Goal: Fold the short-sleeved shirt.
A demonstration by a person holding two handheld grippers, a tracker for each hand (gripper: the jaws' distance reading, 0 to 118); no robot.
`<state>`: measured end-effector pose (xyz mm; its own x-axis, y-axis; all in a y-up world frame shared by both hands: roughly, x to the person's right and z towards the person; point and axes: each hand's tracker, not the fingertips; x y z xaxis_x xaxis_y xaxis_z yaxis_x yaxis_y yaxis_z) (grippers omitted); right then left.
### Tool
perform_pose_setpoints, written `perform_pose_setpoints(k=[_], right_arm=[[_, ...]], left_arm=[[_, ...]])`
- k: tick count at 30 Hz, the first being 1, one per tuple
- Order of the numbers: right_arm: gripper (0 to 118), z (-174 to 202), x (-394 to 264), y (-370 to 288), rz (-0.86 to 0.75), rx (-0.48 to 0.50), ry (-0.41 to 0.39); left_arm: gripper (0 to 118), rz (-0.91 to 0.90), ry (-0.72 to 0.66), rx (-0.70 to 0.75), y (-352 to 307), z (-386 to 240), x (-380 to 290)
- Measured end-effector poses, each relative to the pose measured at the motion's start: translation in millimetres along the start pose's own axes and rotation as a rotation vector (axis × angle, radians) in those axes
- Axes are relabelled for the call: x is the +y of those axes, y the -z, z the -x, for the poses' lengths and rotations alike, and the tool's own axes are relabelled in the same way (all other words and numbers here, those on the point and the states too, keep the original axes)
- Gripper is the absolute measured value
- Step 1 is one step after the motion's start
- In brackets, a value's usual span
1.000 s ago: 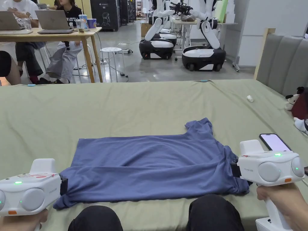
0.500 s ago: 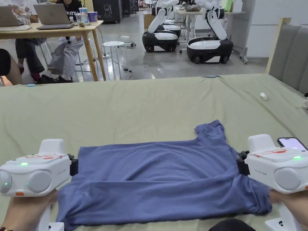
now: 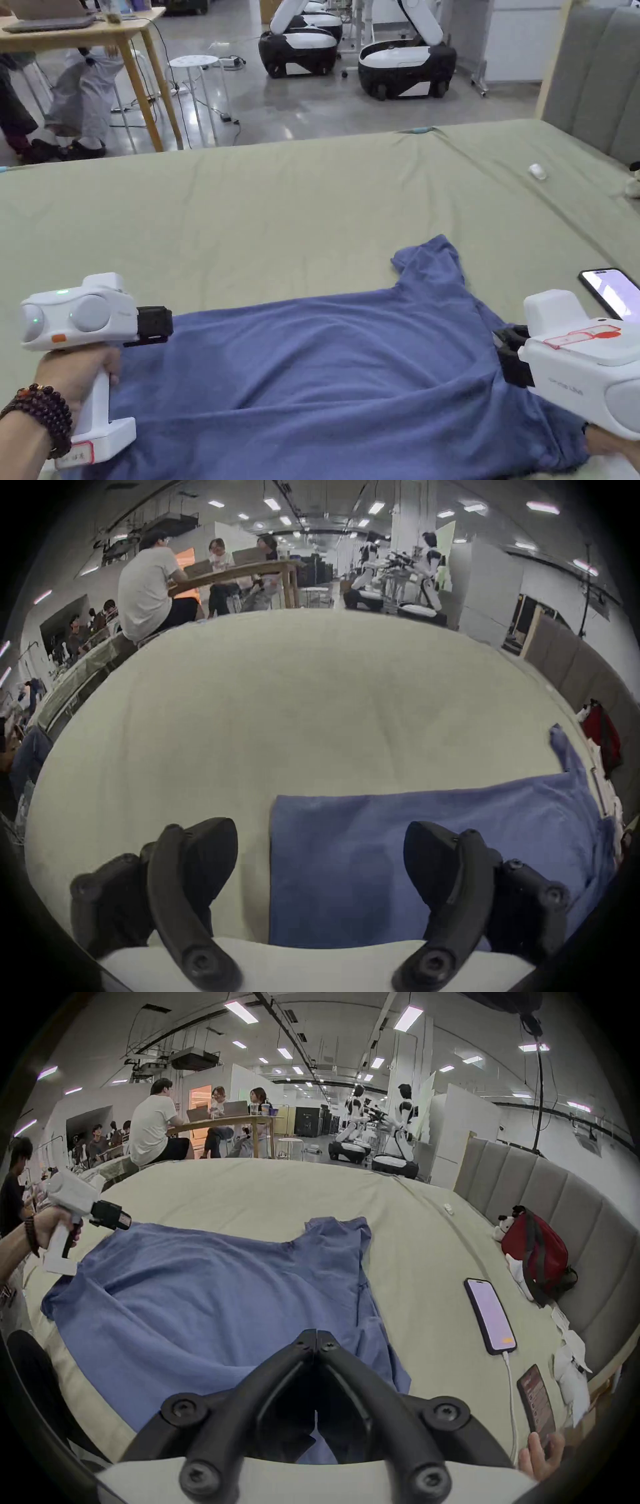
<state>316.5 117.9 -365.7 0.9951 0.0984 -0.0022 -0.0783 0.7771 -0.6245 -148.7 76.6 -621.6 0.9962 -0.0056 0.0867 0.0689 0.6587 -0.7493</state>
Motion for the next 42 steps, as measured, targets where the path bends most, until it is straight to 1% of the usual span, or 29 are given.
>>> perform_pose_setpoints(k=[2, 5, 6, 7, 9, 10, 11, 12, 13, 14, 18, 21, 22, 23, 25, 26, 27, 31, 32, 34, 35, 36, 37, 38, 39, 40, 41, 42], right_arm=[[0, -4, -2, 0, 0.004, -0.005, -0.002], [0, -14, -4, -1, 0.013, -0.016, -0.007], [0, -16, -4, -1, 0.016, -0.021, -0.008], [0, -18, -4, -1, 0.016, -0.027, -0.008], [0, -22, -3, 1, 0.020, -0.039, -0.002], [0, -24, -2, 4, 0.022, -0.045, 0.003], [0, -26, -1, 6, 0.026, -0.051, 0.007], [0, -28, 1, 9, 0.030, -0.052, 0.011], [0, -29, 4, 11, 0.036, -0.055, 0.013], [0, -30, 7, 13, 0.043, -0.058, 0.012], [0, -31, 30, 29, 0.040, -0.039, 0.009], [0, -32, 53, 50, 0.050, -0.029, 0.019], [2, -33, 60, 62, 0.054, -0.037, 0.028], [16, -35, 67, 73, 0.059, -0.044, 0.031], [60, -41, 80, 100, 0.100, -0.034, 0.077], [73, -43, 84, 112, 0.138, -0.013, 0.094], [73, -45, 88, 125, 0.192, 0.010, 0.105], [72, -43, 92, 169, 0.256, -0.033, 0.082], [72, -44, 92, 178, 0.271, -0.032, 0.083], [72, -45, 92, 193, 0.291, -0.046, 0.114], [72, -45, 92, 186, 0.300, -0.053, 0.127], [67, -44, 91, 188, 0.308, -0.043, 0.128], [57, -41, 90, 189, 0.323, -0.022, 0.115], [40, -37, 90, 187, 0.323, 0.004, 0.080], [20, -31, 91, 173, 0.298, 0.012, 0.049], [4, -26, 92, 166, 0.296, 0.012, 0.046], [4, -23, 93, 159, 0.289, 0.005, 0.051], [4, -19, 94, 150, 0.276, -0.016, 0.028]], left_arm=[[99, 0.046, 0.010, 0.038, 10, -3, -6], [99, 0.032, 0.003, 0.023, 14, -5, -13], [97, 0.027, 0.003, 0.024, 10, -5, -13], [89, 0.019, 0.011, 0.008, 5, -5, -12], [56, -0.003, 0.049, 0.002, -5, -8, -11], [38, -0.006, 0.073, 0.002, -9, -8, -10], [10, -0.013, 0.078, -0.003, -13, -9, -10], [0, -0.030, 0.068, -0.003, -18, -8, -11], [0, -0.045, 0.044, -0.044, -23, -8, -10], [0, -0.057, 0.028, -0.043, -28, -10, -10], [0, -0.083, 0.075, -0.016, -43, -17, -7], [0, -0.099, 0.068, -0.015, -51, -18, -7], [0, -0.102, 0.056, -0.020, -54, -17, -7], [0, -0.103, 0.051, -0.025, -56, -16, -7], [0, -0.106, 0.064, -0.024, -57, -17, -8], [0, -0.106, 0.077, -0.021, -57, -17, -8], [0, -0.108, 0.081, -0.017, -57, -16, -8], [0, -0.110, 0.075, -0.021, -56, -16, -8], [0, -0.111, 0.073, -0.023, -56, -15, -8], [0, -0.112, 0.077, -0.023, -54, -15, -8], [0, -0.111, 0.080, -0.021, -53, -15, -8], [0, -0.110, 0.082, -0.019, -53, -15, -8], [0, -0.110, 0.085, -0.018, -53, -16, -9], [0, -0.110, 0.085, -0.019, -53, -16, -9], [0, -0.110, 0.085, -0.019, -54, -16, -10], [0, -0.110, 0.086, -0.021, -55, -16, -11], [0, -0.111, 0.087, -0.022, -57, -17, -12], [0, -0.111, 0.091, -0.021, -61, -17, -13]])
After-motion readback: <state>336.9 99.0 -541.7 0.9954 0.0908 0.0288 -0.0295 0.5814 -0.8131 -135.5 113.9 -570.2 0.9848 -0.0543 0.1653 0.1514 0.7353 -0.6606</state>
